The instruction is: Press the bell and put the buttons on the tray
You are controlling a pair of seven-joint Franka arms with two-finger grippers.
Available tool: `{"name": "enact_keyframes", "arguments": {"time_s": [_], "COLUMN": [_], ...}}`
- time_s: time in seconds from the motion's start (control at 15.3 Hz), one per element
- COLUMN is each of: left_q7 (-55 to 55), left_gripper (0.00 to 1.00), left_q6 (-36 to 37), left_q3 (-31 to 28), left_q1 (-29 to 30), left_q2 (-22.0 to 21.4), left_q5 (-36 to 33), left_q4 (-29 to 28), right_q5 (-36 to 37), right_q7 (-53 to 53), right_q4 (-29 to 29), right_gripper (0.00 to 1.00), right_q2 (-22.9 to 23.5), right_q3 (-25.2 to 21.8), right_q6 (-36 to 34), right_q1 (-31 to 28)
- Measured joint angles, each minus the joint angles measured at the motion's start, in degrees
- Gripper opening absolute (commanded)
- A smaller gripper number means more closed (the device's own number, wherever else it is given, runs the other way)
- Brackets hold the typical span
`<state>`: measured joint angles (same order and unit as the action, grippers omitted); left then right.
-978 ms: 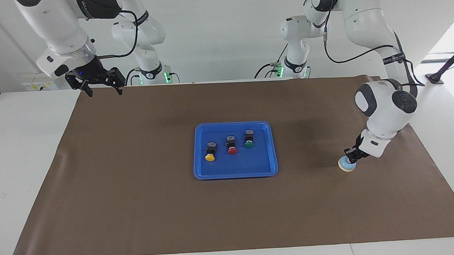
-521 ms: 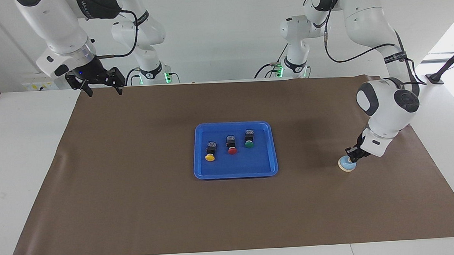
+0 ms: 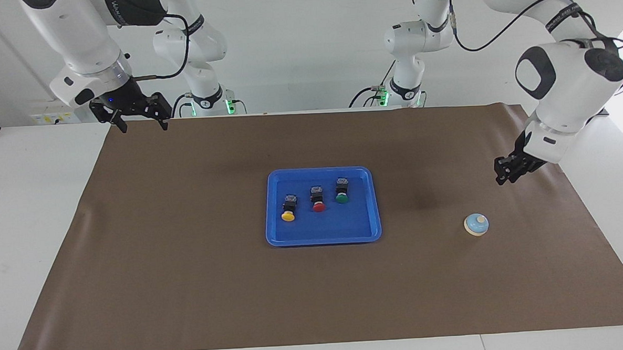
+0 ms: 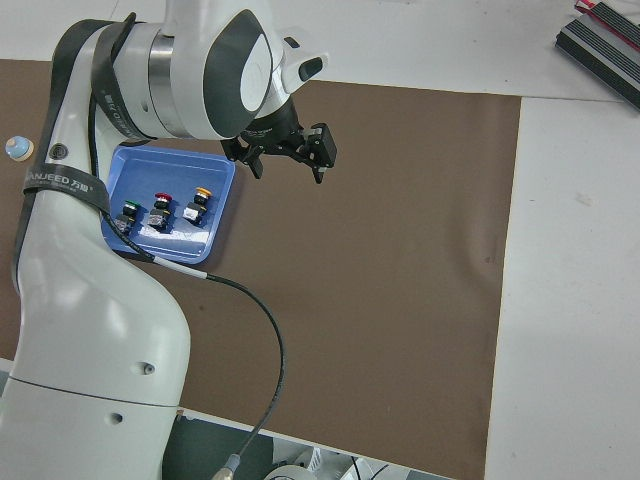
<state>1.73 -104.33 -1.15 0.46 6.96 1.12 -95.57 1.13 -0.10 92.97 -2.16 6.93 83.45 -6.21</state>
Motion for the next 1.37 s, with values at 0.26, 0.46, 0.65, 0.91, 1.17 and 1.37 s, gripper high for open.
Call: {"name": "enact_keyframes", "arguments": {"time_s": [0.26,0.46,0.65,0.91,1.17,1.37], "left_q7": [0.0,0.0,-0.2,-0.9,-1.0,-1.1], "left_gripper": [1.00,1.00,1.00,1.00,1.00,1.00], "left_q6": [7.6,9.0,9.0,9.5,11.2,11.7], "left_q3": [-0.1,-0.1,-0.1,0.1,0.1,0.1], "left_q1": [0.0,0.0,0.0,0.0,0.0,0.0], "left_q2": [-7.1,-9.1,-9.0,-9.0,-9.0,-9.0], "left_q5": [0.0,0.0,0.0,0.0,0.0,0.0], "left_q4": [-0.2,-0.7,-1.0,-1.0,-1.0,-1.0], "right_q5": [0.0,0.0,0.0,0.0,0.0,0.0], "right_q7": [0.0,0.0,0.0,0.0,0.0,0.0], "right_q4": [0.0,0.0,0.0,0.0,0.0,0.0], "right_gripper": [1.00,1.00,1.00,1.00,1.00,1.00], "right_q2": [0.0,0.0,0.0,0.0,0.0,0.0], "right_q3": [0.0,0.0,0.0,0.0,0.0,0.0], "right_q6": [0.0,0.0,0.0,0.0,0.0,0.0], "right_q1": [0.0,0.0,0.0,0.0,0.0,0.0]}}
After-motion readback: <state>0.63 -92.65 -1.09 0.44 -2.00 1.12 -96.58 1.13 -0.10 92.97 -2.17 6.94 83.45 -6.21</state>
